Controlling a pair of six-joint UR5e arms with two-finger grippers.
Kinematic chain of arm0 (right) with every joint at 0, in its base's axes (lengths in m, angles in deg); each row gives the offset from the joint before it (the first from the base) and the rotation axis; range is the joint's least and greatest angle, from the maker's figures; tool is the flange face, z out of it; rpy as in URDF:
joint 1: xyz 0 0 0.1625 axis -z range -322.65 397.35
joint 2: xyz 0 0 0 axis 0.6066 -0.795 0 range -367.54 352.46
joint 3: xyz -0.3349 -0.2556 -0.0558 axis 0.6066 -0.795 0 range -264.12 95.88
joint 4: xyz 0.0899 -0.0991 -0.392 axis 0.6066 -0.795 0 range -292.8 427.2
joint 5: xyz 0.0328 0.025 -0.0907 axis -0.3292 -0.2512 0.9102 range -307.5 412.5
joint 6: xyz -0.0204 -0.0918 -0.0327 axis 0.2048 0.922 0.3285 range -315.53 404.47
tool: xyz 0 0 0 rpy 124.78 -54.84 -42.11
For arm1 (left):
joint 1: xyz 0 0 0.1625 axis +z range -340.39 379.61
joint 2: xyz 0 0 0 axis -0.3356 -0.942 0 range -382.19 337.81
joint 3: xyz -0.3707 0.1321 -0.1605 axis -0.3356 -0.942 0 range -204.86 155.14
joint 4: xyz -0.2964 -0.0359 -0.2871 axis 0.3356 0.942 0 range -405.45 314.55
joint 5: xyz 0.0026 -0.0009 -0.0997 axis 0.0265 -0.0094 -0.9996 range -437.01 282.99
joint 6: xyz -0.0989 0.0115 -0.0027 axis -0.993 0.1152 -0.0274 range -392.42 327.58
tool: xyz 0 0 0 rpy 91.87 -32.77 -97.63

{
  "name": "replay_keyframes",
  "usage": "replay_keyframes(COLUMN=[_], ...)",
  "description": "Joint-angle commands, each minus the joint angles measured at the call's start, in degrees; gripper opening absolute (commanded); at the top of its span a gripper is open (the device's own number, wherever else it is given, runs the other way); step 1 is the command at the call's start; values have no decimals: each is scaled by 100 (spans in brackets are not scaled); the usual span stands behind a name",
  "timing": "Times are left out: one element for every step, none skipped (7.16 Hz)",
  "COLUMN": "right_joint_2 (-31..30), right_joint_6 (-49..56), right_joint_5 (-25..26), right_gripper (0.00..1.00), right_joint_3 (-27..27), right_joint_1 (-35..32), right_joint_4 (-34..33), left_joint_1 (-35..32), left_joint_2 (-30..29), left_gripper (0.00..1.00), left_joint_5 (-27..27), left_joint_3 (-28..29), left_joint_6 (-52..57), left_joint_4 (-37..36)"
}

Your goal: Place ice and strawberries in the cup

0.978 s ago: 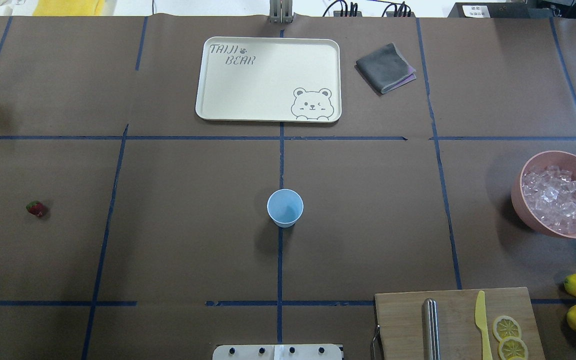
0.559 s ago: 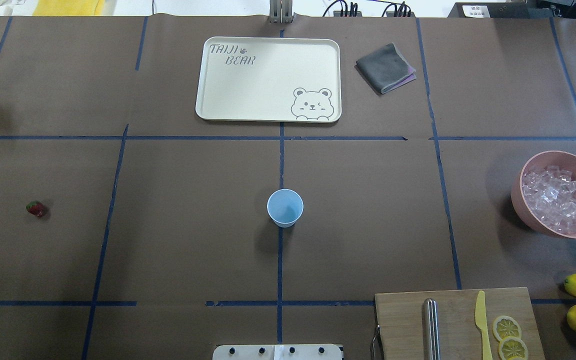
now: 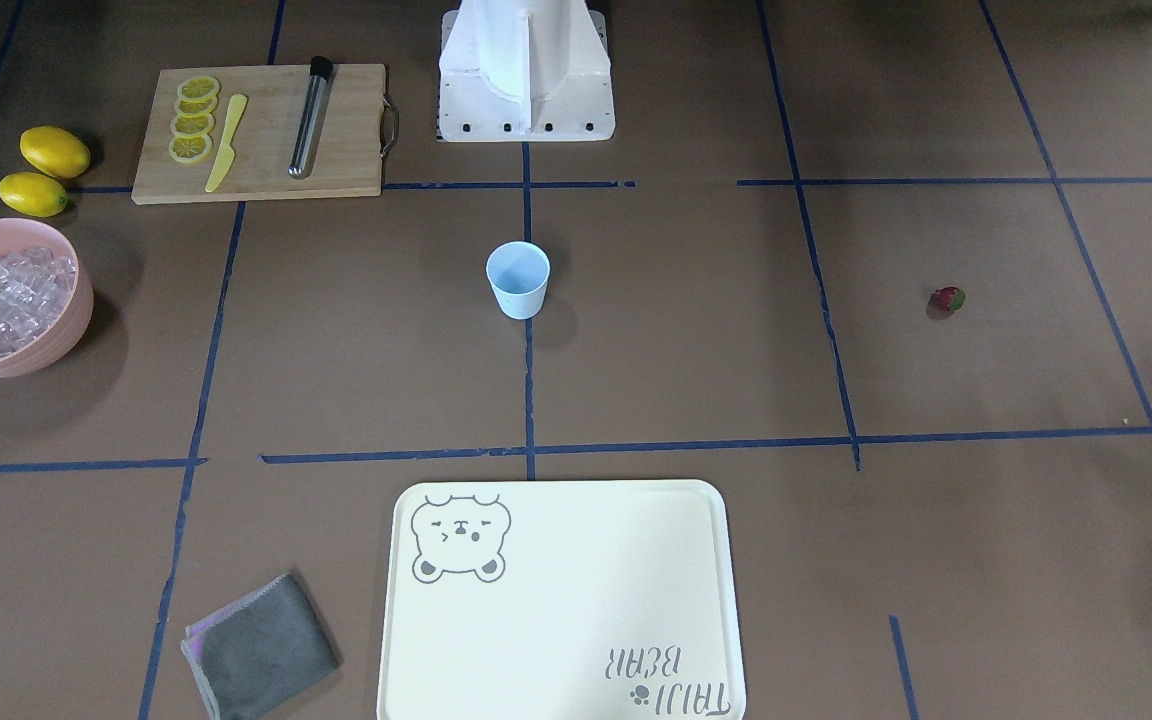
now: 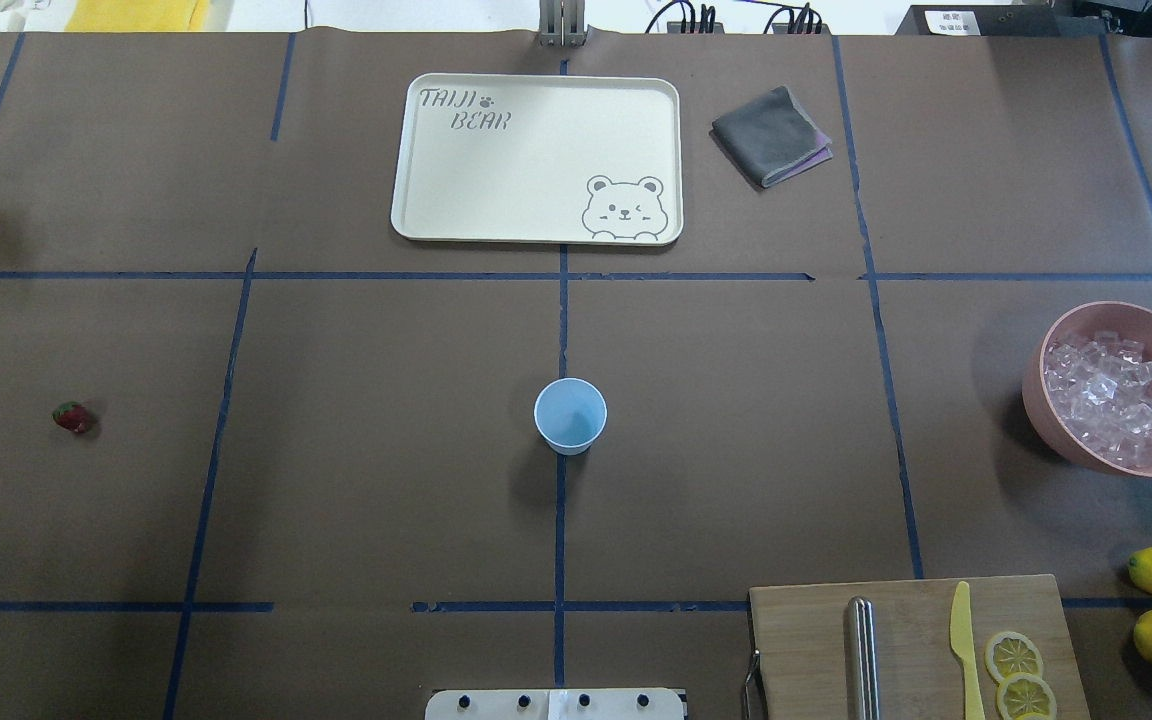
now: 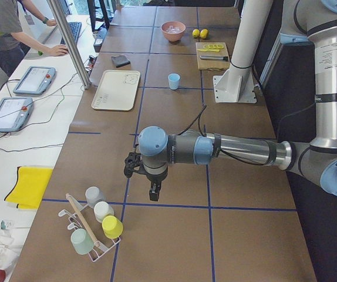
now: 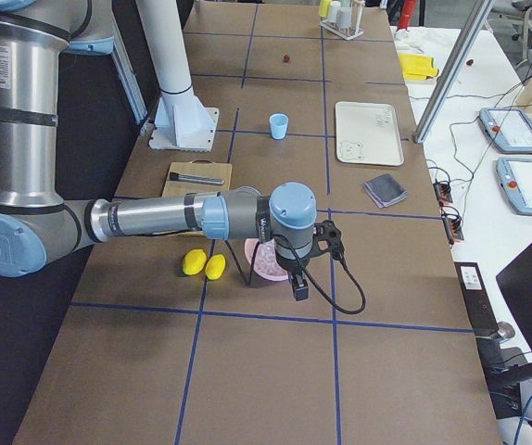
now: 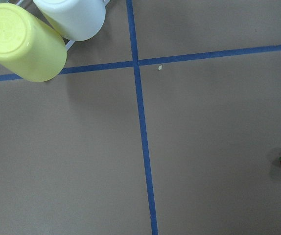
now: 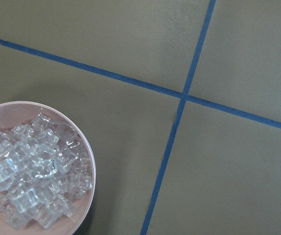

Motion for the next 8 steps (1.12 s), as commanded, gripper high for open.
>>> replay_keyframes(right_joint_2=[-31, -84, -85, -59, -119, -303, -635, -838], right_joint_6=[-54, -332, -779, -1184, -1631, -1967, -1987, -2022], right_joint_5=[-73, -169, -335, -154, 274, 365, 697, 787], right_gripper=[100, 100, 100, 100, 100, 99, 99, 99], right_joint_3=[212, 212, 212, 230, 230, 230, 230, 213], right_joint_1=[347, 514, 890, 1364, 1856, 2182, 2421, 2545], right_joint_4=[520, 724, 935, 1625, 2441, 2771, 3131, 3457], left_joint_1=[0, 0, 0, 0, 0, 0, 0, 0], left_joint_2=[16, 16, 16, 16, 16, 16, 16, 24], left_gripper=[100, 100, 100, 100, 100, 100, 100, 100], left_joint_5=[-7, -8, -25, -25, -25, -25, -25, -25], left_joint_3=[-14, -15, -15, -6, -6, -6, -6, 3], left_joint_6=[-1, -1, -1, -1, -1, -1, -1, -1], left_joint_4=[0, 0, 0, 0, 0, 0, 0, 0])
